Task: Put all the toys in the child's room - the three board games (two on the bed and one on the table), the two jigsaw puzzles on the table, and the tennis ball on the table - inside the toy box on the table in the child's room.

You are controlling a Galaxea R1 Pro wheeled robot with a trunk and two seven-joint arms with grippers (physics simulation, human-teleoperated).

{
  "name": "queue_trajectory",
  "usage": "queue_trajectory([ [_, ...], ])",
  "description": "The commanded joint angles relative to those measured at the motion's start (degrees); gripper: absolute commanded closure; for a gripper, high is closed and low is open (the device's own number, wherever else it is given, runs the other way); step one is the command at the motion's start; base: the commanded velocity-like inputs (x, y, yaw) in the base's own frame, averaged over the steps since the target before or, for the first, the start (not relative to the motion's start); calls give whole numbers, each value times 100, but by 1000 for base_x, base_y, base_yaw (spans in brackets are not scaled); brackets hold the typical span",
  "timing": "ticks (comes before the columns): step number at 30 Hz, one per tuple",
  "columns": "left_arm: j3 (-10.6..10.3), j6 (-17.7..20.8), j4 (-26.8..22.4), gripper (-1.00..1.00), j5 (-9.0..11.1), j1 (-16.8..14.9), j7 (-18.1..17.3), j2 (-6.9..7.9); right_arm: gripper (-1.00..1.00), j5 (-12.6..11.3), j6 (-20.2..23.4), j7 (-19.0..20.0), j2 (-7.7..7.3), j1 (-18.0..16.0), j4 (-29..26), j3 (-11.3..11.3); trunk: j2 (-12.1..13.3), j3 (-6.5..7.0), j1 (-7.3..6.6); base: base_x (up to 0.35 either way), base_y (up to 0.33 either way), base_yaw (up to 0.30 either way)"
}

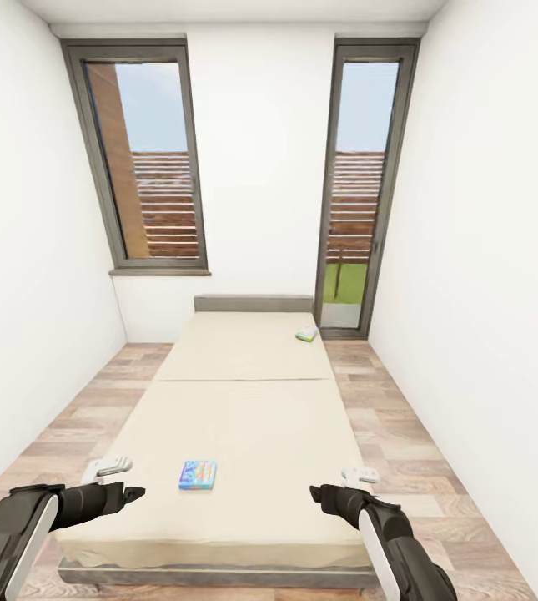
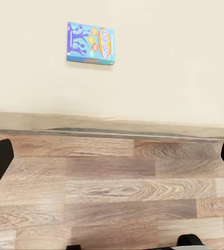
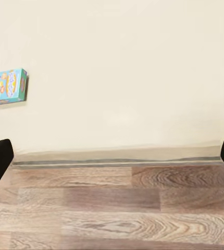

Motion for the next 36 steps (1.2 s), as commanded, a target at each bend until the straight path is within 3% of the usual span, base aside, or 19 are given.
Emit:
queue_trajectory([
  [1,5,41,-2,-100,50,-4,14,0,-100,-31,26,-2,1,-3,-9,-4,-10,-10,4,114,54,0],
  [36,-21,23,-2,-100,47,-4,20,-8,-100,-31,26,-10,1,2,-11,17,-10,-10,4,105,27,0],
])
